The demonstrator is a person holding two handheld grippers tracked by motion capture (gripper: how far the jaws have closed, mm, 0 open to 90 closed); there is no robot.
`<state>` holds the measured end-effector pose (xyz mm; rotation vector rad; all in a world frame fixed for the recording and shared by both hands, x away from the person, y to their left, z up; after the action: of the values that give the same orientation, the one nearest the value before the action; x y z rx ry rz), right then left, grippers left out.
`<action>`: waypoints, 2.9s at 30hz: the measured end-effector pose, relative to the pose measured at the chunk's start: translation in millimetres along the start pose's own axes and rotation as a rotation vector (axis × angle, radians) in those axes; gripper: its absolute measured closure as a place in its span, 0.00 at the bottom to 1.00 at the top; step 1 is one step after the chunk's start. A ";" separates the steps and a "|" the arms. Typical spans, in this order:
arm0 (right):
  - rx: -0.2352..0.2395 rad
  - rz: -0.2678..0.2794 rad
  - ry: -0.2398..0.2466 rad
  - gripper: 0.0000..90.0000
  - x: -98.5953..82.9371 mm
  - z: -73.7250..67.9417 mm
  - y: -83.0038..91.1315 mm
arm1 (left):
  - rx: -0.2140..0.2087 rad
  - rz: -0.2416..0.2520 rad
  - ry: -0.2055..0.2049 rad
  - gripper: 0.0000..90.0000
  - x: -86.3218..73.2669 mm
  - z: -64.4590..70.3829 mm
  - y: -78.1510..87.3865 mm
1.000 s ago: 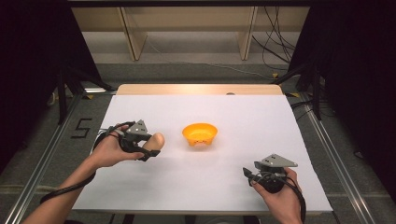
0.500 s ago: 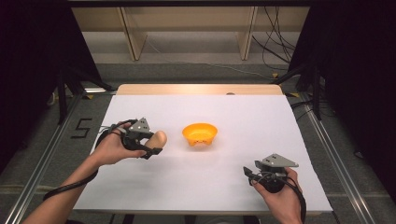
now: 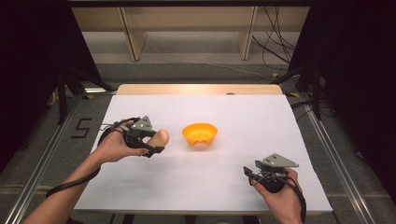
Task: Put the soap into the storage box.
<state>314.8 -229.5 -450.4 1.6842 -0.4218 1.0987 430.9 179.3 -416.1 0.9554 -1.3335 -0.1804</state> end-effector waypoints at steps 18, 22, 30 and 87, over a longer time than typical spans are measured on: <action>-0.001 -0.006 -0.035 0.54 0.1 -3.2 1.9 | -0.010 -0.005 -0.011 0.36 8.3 -1.2 -7.8; -0.005 0.000 -0.026 0.54 0.0 -2.5 1.6 | -0.013 0.004 -0.006 0.36 10.1 -1.6 -9.4; -0.005 0.001 -0.028 0.54 0.0 -2.3 1.8 | -0.018 -0.010 -0.038 0.36 15.6 -3.2 -10.9; -0.013 0.011 -0.024 0.53 -0.1 -0.4 1.2 | -0.028 0.012 -0.133 0.36 49.3 -9.2 -29.5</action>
<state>313.8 -229.7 -449.8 1.6869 -0.4530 1.0829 464.6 135.0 -399.0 0.9245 -1.4550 -0.2567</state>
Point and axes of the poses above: each handheld gripper's, and its own axes: y roughly backward along the jaws, x roughly out of its top, z roughly to its right, the point moved 1 cm from there along -y, roughly forward along the jaws, and after that the axes turned 5 degrees about z, right-handed, at the moved point
